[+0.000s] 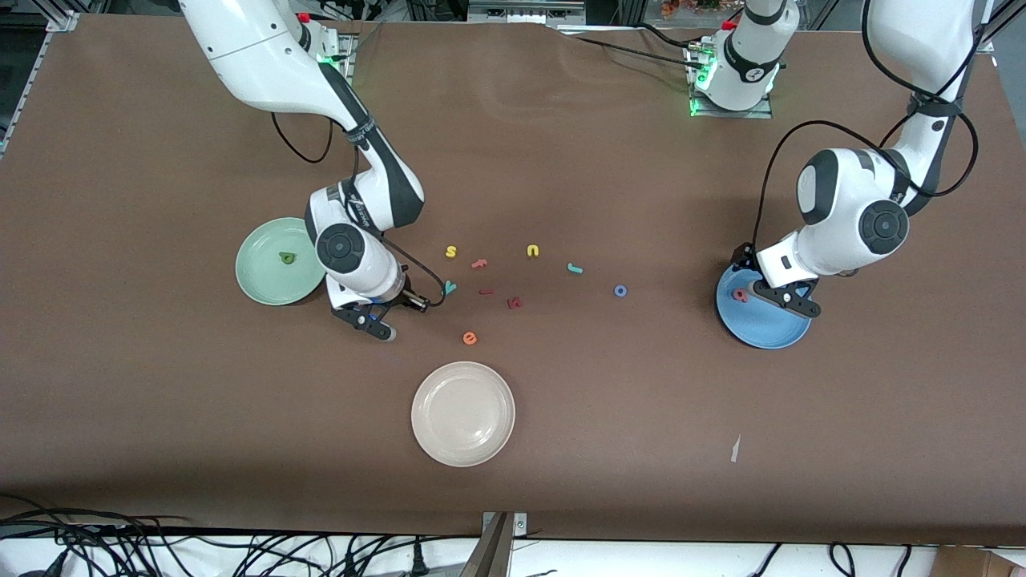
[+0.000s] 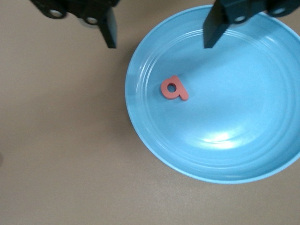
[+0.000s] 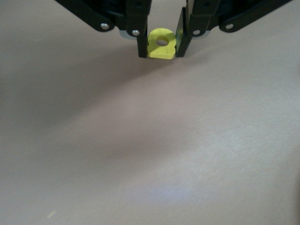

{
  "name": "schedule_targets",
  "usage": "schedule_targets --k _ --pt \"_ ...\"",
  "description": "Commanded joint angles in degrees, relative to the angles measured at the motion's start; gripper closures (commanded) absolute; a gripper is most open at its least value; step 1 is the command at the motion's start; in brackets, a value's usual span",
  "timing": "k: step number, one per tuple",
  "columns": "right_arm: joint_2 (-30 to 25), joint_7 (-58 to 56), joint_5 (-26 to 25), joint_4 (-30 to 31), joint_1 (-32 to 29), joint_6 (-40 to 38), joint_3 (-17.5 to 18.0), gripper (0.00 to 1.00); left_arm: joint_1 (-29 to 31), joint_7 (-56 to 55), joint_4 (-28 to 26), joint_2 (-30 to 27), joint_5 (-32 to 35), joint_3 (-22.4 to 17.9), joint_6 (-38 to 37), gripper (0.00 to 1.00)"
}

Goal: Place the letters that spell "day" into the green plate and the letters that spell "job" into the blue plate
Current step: 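Release the pink b on the blue plate while the right gripper carries yellow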

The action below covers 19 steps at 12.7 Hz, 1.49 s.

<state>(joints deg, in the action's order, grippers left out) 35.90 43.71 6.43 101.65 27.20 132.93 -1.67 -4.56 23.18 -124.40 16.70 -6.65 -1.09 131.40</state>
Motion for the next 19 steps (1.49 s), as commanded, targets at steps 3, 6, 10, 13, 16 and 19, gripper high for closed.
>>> schedule_targets --k 3,6,10,13,16,19 --pt "-10.7 -23.2 0.1 5.5 0.3 -14.5 -8.3 0.79 -5.6 0.1 0.3 -1.9 -5.6 1.1 -0.8 0.01" --pt "-18.0 -35.0 0.1 15.9 0.2 -13.7 -13.5 0.79 -11.7 -1.5 1.3 -0.9 -16.8 1.0 0.4 0.01" --pt "-19.9 -45.4 1.0 28.2 0.2 -1.7 -19.1 0.79 -19.1 -9.9 2.0 2.4 -16.8 0.9 6.6 0.03" --pt "-19.5 -44.9 5.2 30.4 0.2 0.1 -19.1 0.79 -22.9 -13.2 1.9 5.0 -16.6 0.5 11.0 0.04" --pt "-18.3 -44.9 8.0 30.4 0.4 0.6 -18.5 0.74 -25.0 -18.1 1.8 5.7 -16.6 0.4 14.1 0.1" --pt "-18.0 -44.2 9.2 29.7 0.8 -0.1 -18.5 0.0 -26.3 -20.9 1.9 7.6 -15.4 -0.1 17.0 0.1"
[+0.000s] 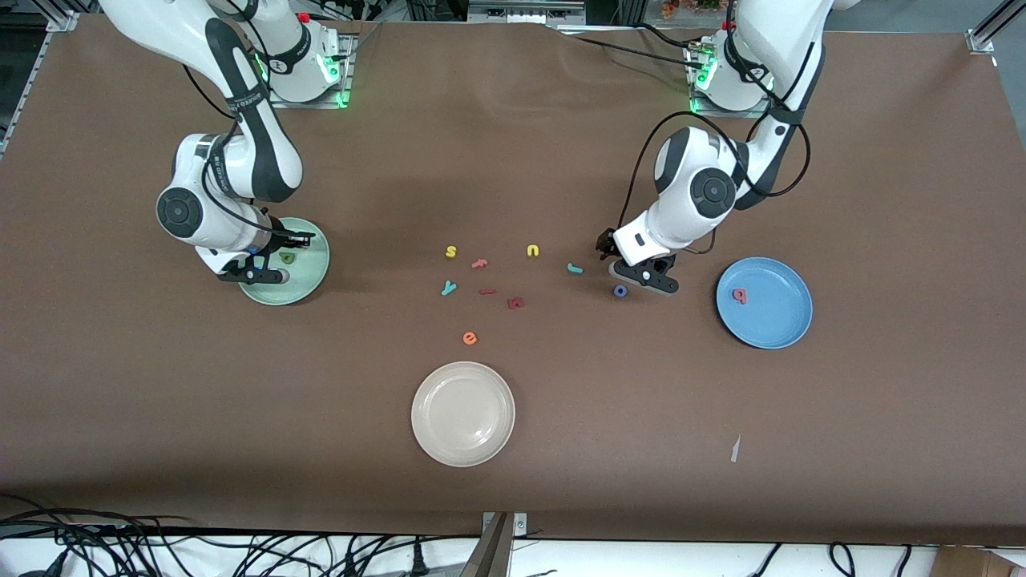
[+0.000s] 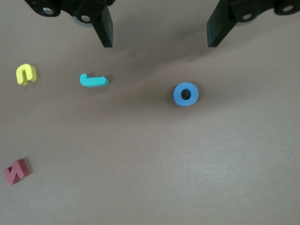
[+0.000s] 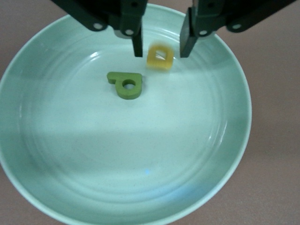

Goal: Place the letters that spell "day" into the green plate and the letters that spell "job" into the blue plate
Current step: 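Release the yellow letter onto the green plate with the right gripper, then place the blue o on the blue plate while the right gripper carries teal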

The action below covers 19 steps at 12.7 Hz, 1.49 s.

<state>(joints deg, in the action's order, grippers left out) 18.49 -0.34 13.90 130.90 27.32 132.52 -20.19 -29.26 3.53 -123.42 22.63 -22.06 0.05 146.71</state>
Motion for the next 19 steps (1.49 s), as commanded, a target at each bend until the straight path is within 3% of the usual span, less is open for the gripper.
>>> schedule_targets --k 1,3,5,10,14,19 --pt "-0.8 1.1 1.7 0.0 0.8 0.2 0.2 0.0 -2.1 -1.4 1.3 2.8 4.6 -1.6 2.3 0.11" --pt "-0.9 5.5 1.7 -2.8 0.9 -0.2 3.4 0.0 -2.6 -3.7 3.5 4.3 10.7 -2.7 2.4 0.13" --pt "1.1 15.6 1.7 -8.1 2.5 -0.2 6.5 0.0 -3.0 -4.8 5.0 5.5 11.0 -3.2 2.4 0.15" --pt "13.7 38.9 1.7 -26.2 10.2 -0.6 7.1 0.0 -5.0 -6.3 8.8 8.7 10.8 -6.0 3.1 0.15" --pt "20.3 52.2 1.8 -33.0 13.5 -0.2 7.1 0.02 -6.0 -7.3 8.8 10.3 10.9 -6.1 3.2 0.16" --pt "22.6 62.6 1.8 -34.7 16.8 0.6 8.6 0.08 -6.0 -7.3 8.4 10.4 11.1 -6.2 3.2 0.48"
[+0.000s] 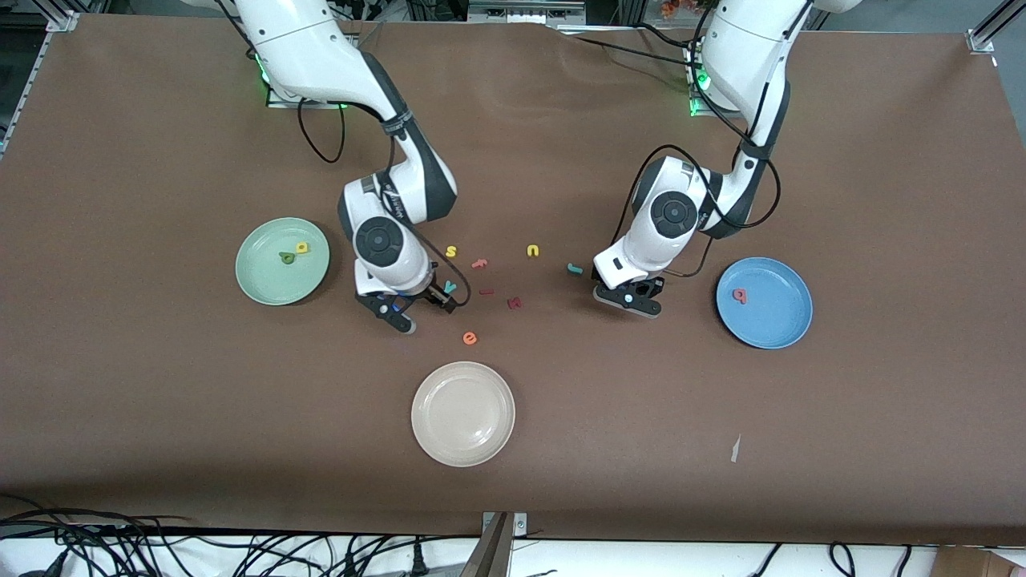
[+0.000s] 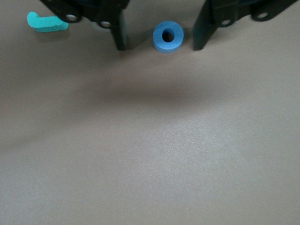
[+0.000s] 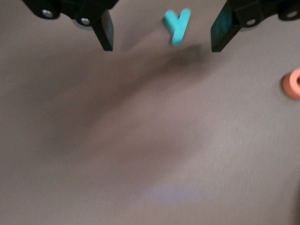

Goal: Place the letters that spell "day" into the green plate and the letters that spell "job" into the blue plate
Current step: 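Place the blue o on the blue plate while the right gripper carries teal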

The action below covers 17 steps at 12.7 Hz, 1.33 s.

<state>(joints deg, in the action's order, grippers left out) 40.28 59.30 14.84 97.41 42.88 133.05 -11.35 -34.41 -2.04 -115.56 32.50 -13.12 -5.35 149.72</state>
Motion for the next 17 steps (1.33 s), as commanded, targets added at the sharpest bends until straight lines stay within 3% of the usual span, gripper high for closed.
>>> schedule_targets --k 1,3,5,8,10,11,13,17 --pt "0.9 5.2 0.8 -1.3 2.0 0.1 -0.2 0.1 -0.8 -1.7 0.5 0.5 2.1 -0.9 0.2 0.54" --pt "0.9 5.8 0.8 -0.1 2.6 1.0 -0.2 0.12 -0.8 -1.7 0.5 0.5 2.1 -0.9 0.2 0.69" --pt "0.9 5.8 0.8 0.1 2.5 1.4 -0.2 0.26 -0.8 -1.6 0.4 0.3 2.2 -1.2 -0.1 0.83" --pt "1.5 5.8 0.8 0.1 2.7 1.6 -0.2 0.48 0.2 -1.1 0.4 -2.7 2.3 -1.9 -4.0 0.84" --pt "1.4 5.8 0.8 0.1 2.7 1.6 -0.2 0.66 4.7 0.2 0.2 -6.8 3.8 -1.9 -10.5 0.84" --pt "1.4 5.2 0.7 0.1 2.6 1.6 -0.2 0.8 6.5 3.1 -0.2 -8.5 5.0 -1.9 -13.7 0.84" --pt "1.4 4.5 0.3 0.0 2.6 1.4 -0.2 0.95 11.0 9.2 -2.8 -12.4 5.4 -1.9 -15.6 0.84" --pt "-0.9 -1.4 0.5 -0.1 2.0 -1.2 -1.8 0.98 16.9 16.7 -6.6 -15.4 11.0 -2.5 -15.5 0.84"
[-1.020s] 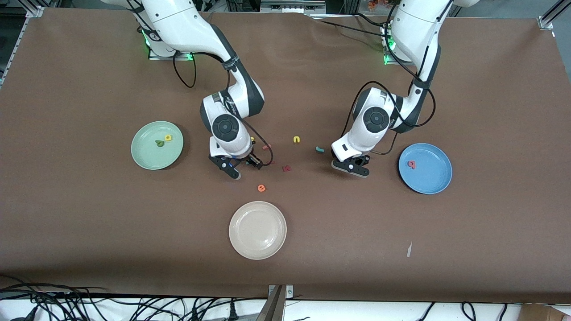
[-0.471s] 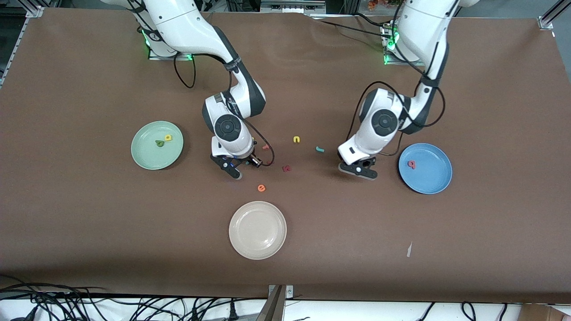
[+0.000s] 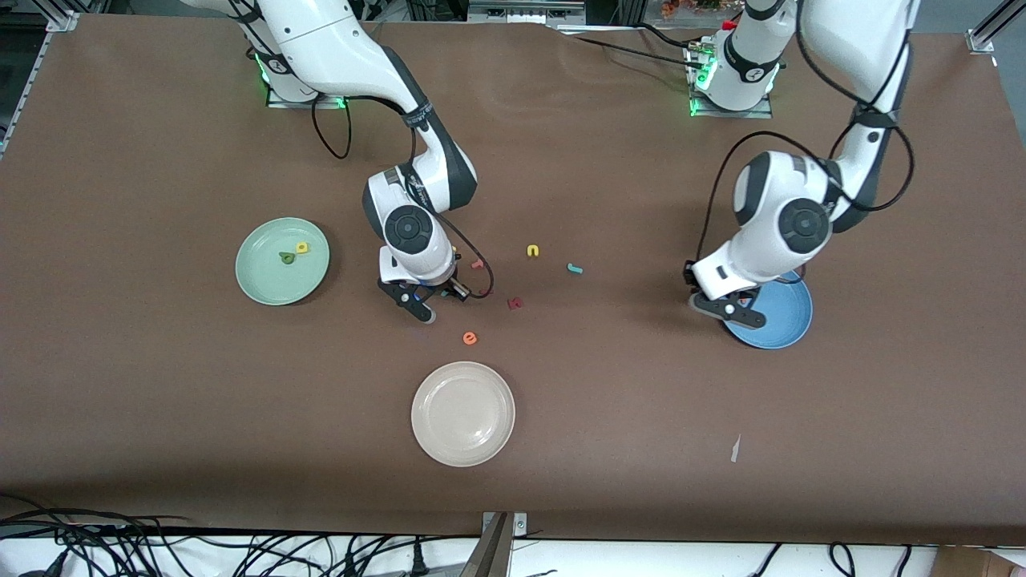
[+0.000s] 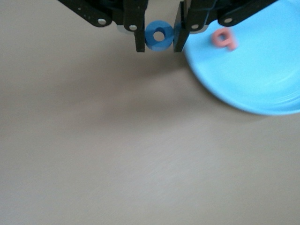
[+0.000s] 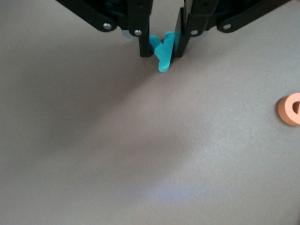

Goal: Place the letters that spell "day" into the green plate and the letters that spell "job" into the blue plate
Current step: 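Place the blue o on the blue plate while the right gripper carries teal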

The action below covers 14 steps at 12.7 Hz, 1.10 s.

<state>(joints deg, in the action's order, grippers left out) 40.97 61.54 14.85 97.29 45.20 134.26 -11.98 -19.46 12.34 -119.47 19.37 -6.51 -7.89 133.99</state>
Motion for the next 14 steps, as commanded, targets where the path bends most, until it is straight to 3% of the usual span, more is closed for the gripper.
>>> schedule_targets --k 1,4,6,8,12,14 --pt "-2.7 -6.1 0.5 -0.3 -0.4 -5.6 -2.6 0.98 2.1 2.7 -2.6 -2.2 7.4 -0.7 0.2 0.83" --pt "-6.9 -18.9 0.7 -0.2 -0.4 -14.4 -8.1 0.98 2.2 3.0 -2.5 -2.1 12.4 -2.0 0.7 0.78" --pt "-9.1 -28.0 0.9 0.6 -0.6 -18.4 -12.3 0.98 2.1 3.0 -2.2 -2.1 12.4 -2.0 0.8 0.65" --pt "-13.0 -36.3 0.9 6.0 -1.2 -18.5 -14.8 0.98 2.1 3.0 -2.0 -2.1 12.4 -2.0 0.8 0.45" --pt "-16.6 -53.9 3.8 15.1 -1.3 -16.8 -22.4 0.98 1.5 2.9 -1.7 -2.4 11.0 -0.2 0.8 0.41" --pt "-16.7 -60.0 4.3 21.3 -1.3 -8.5 -23.3 0.98 0.3 2.0 -0.4 -1.8 3.2 3.0 0.9 0.41"
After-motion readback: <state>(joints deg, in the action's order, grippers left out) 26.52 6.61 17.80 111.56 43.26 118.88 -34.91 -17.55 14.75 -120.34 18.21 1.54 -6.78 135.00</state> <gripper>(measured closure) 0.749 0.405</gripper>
